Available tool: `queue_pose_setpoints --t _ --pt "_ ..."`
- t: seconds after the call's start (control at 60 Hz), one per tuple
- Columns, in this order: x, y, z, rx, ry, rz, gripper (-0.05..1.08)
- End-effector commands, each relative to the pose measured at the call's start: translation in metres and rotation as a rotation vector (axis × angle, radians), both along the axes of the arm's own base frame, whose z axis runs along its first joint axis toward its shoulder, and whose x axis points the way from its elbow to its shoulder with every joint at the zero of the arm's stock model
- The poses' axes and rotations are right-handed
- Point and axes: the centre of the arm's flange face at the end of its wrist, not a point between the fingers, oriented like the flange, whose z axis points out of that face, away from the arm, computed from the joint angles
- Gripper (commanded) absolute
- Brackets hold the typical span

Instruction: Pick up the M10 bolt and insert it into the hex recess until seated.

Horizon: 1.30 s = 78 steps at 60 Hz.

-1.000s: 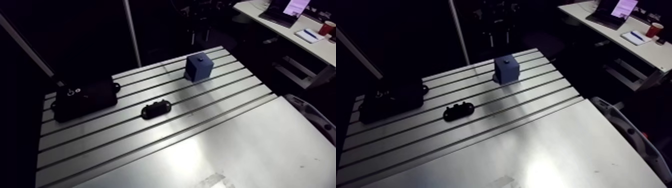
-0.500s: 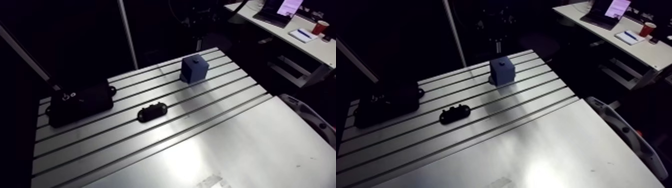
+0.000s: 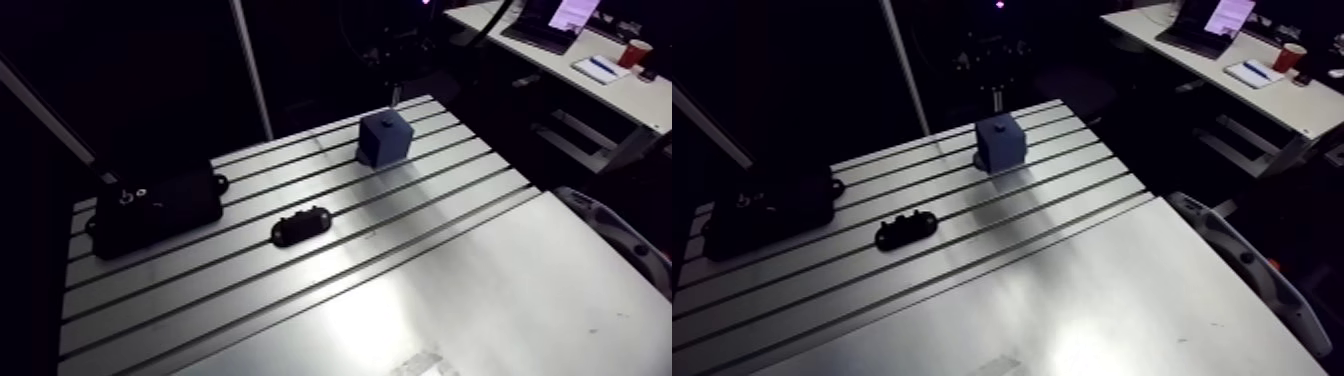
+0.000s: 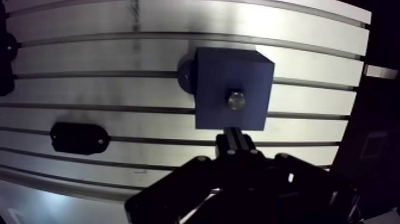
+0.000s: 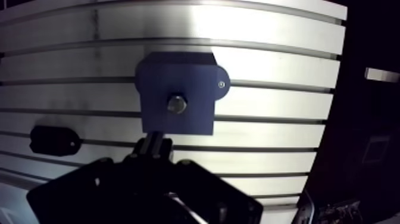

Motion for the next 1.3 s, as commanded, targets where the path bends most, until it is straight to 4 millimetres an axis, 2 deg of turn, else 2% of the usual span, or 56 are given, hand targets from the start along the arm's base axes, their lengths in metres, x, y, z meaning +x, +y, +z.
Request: queue_pose_setpoints --t 0.017,0.283,0.967,1.3 --pt "-0.003 0.003 -0.006 0.008 0.020 0.024 1.04" --pt "0.001 0.013 -0.020 -0.002 0.002 0.023 1.04" --pt "0.003 0.017 -0.039 -0.009 -0.011 0.018 1.04" --pt "0.003 0.017 -0.041 -0.010 -0.012 0.019 1.04"
